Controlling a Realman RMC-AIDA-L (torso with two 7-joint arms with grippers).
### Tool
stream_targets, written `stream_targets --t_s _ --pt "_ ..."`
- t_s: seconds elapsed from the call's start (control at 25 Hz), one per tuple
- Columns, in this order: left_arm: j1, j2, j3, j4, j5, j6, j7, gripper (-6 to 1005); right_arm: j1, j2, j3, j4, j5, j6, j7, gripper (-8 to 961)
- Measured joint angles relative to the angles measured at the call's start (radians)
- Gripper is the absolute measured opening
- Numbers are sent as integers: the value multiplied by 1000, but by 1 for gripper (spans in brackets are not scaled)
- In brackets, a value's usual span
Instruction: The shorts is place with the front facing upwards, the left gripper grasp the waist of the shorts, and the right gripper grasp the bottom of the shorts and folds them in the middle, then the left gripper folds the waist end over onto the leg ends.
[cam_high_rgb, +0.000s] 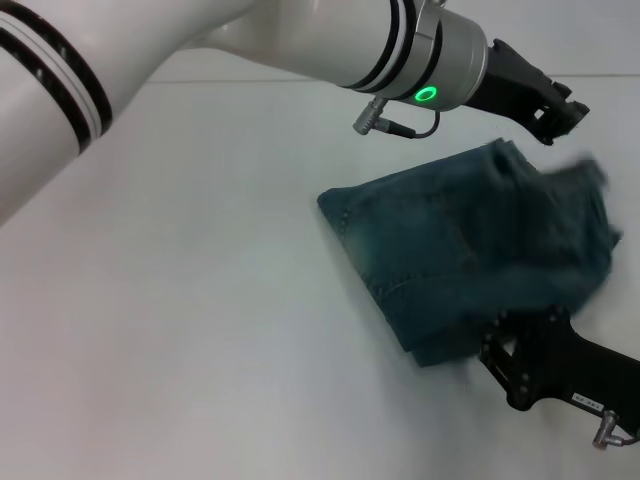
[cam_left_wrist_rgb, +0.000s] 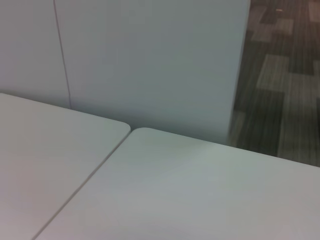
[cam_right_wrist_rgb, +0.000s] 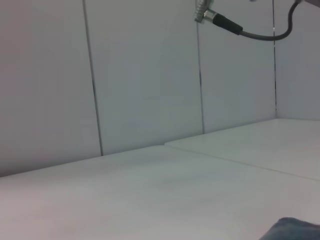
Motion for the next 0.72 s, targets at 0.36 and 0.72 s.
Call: stream_targets --t_s 0.36,0.72 --pt "-3 2 5 -7 -10 -6 2 429 12 0 -1 0 0 25 7 7" --pt "160 8 -61 125 -10 24 51 637 15 -4 13 -13 1 25 46 28"
